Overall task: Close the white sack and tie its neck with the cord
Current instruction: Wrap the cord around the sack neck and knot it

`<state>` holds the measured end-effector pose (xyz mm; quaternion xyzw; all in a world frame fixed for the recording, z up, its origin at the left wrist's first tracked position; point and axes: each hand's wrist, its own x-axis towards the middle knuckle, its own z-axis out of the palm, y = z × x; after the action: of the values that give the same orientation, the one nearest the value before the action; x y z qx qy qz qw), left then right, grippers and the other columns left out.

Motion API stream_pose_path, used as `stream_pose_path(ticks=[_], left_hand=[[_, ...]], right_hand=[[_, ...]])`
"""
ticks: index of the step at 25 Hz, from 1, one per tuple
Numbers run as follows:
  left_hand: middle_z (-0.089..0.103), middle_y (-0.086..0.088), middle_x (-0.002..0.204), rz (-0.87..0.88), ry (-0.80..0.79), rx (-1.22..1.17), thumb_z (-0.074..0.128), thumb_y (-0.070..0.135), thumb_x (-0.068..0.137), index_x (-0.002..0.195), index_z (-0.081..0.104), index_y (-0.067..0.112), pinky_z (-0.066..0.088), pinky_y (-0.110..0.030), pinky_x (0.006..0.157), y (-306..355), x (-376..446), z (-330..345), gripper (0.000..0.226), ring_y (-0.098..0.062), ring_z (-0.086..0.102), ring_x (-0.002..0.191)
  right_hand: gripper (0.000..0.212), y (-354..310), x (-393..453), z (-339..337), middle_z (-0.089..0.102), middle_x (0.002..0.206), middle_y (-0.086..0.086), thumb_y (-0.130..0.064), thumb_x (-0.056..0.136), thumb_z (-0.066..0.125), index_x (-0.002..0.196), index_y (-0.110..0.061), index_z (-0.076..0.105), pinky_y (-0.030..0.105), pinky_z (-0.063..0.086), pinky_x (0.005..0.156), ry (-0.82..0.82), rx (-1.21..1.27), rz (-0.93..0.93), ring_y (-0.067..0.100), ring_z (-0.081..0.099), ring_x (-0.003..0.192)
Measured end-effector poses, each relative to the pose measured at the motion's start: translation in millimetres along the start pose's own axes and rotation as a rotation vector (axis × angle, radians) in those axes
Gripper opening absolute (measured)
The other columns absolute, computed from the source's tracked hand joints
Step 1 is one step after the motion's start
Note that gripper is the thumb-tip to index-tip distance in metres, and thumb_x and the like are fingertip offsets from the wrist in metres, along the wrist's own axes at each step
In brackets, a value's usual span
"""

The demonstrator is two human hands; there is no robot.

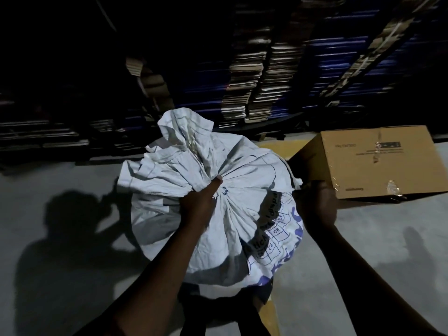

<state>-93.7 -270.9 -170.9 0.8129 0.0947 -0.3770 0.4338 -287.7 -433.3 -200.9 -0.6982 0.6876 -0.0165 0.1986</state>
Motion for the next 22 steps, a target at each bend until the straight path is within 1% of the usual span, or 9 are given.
stream_pose_path(ticks=[2,5,6,8,11,12,15,19,22], left_hand=[[0.063,-0.009,0.088,-0.011,0.002,-0.013,0.082,0.056,0.076,0.066,0.049,0.022,0.058,-0.046,0.094,1.0,5.2,1.3,0.049,-0.026,0.062,0.085],[0.063,0.000,0.068,0.059,0.002,-0.057,0.088,0.046,0.074,0.060,0.056,0.020,0.054,-0.030,0.075,8.9,7.3,1.1,0.043,-0.018,0.061,0.070],[0.069,0.004,0.067,0.099,0.006,-0.087,0.090,0.042,0.071,0.063,0.065,0.017,0.053,-0.027,0.075,9.0,10.4,1.7,0.037,-0.016,0.067,0.073],[0.079,0.007,0.087,0.170,0.022,-0.074,0.092,0.039,0.068,0.083,0.077,0.015,0.055,-0.029,0.091,14.7,11.9,3.6,0.033,-0.015,0.074,0.095],[0.068,0.020,0.082,0.220,-0.005,-0.014,0.091,0.027,0.072,0.078,0.068,0.026,0.048,-0.024,0.091,22.7,17.6,3.5,0.024,-0.009,0.067,0.098],[0.071,0.016,0.084,0.221,-0.017,0.000,0.092,0.027,0.069,0.080,0.071,0.022,0.050,-0.025,0.091,24.4,21.6,3.3,0.024,-0.010,0.069,0.097],[0.080,0.002,0.100,0.226,-0.084,0.041,0.094,0.033,0.061,0.103,0.078,0.010,0.058,-0.035,0.095,31.7,29.1,0.9,0.051,-0.015,0.075,0.098],[0.078,0.009,0.098,0.150,-0.387,0.150,0.095,0.035,0.068,0.104,0.077,0.018,0.051,-0.022,0.080,47.6,35.3,-21.5,0.044,-0.003,0.070,0.086],[0.074,-0.026,0.118,0.146,-0.588,0.279,0.096,0.036,0.066,0.108,0.079,0.004,0.046,-0.033,0.069,49.2,49.1,-55.2,0.056,-0.026,0.062,0.090]], right_hand=[[0.018,-12.9,-8.6,3.6,0.074,0.077,0.020,-0.019,0.081,0.066,0.085,-0.003,0.075,0.032,0.051,0.058,0.003,-0.066,-0.113,0.037,0.073,0.070],[0.016,-36.5,-29.2,15.5,0.074,0.074,0.020,-0.021,0.082,0.071,0.081,-0.005,0.074,0.038,0.058,0.059,-0.068,-0.075,-0.307,0.038,0.072,0.069],[0.014,-43.9,-33.6,20.0,0.073,0.074,0.019,-0.020,0.083,0.070,0.079,-0.007,0.073,0.036,0.055,0.060,-0.106,-0.064,-0.381,0.038,0.071,0.069],[0.012,-59.2,-39.8,25.6,0.072,0.073,0.017,-0.017,0.085,0.067,0.073,-0.012,0.069,0.031,0.042,0.059,-0.190,-0.058,-0.566,0.039,0.068,0.072],[0.027,-76.8,-39.4,27.9,0.067,0.069,0.013,-0.021,0.092,0.064,0.067,-0.021,0.053,0.029,0.029,0.060,-0.294,-0.044,-0.809,0.038,0.064,0.068],[0.032,-79.7,-37.6,28.3,0.065,0.065,0.013,-0.025,0.094,0.064,0.066,-0.020,0.052,0.029,0.028,0.059,-0.294,-0.025,-0.868,0.038,0.058,0.062],[0.041,-82.2,-31.1,25.2,0.045,0.055,0.006,-0.031,0.098,0.061,0.064,-0.022,0.041,0.030,0.027,0.058,-0.317,0.070,-0.950,0.029,0.032,0.055],[0.036,-77.5,-28.6,23.7,0.040,0.055,0.004,-0.041,0.096,0.041,0.065,-0.024,0.039,0.030,0.027,0.058,-0.345,0.135,-0.970,0.026,0.035,0.052],[0.035,-78.1,-29.6,22.7,0.041,0.058,-0.002,-0.046,0.089,0.034,0.064,-0.023,0.044,0.029,0.029,0.057,-0.372,0.156,-0.964,0.022,0.036,0.053]])
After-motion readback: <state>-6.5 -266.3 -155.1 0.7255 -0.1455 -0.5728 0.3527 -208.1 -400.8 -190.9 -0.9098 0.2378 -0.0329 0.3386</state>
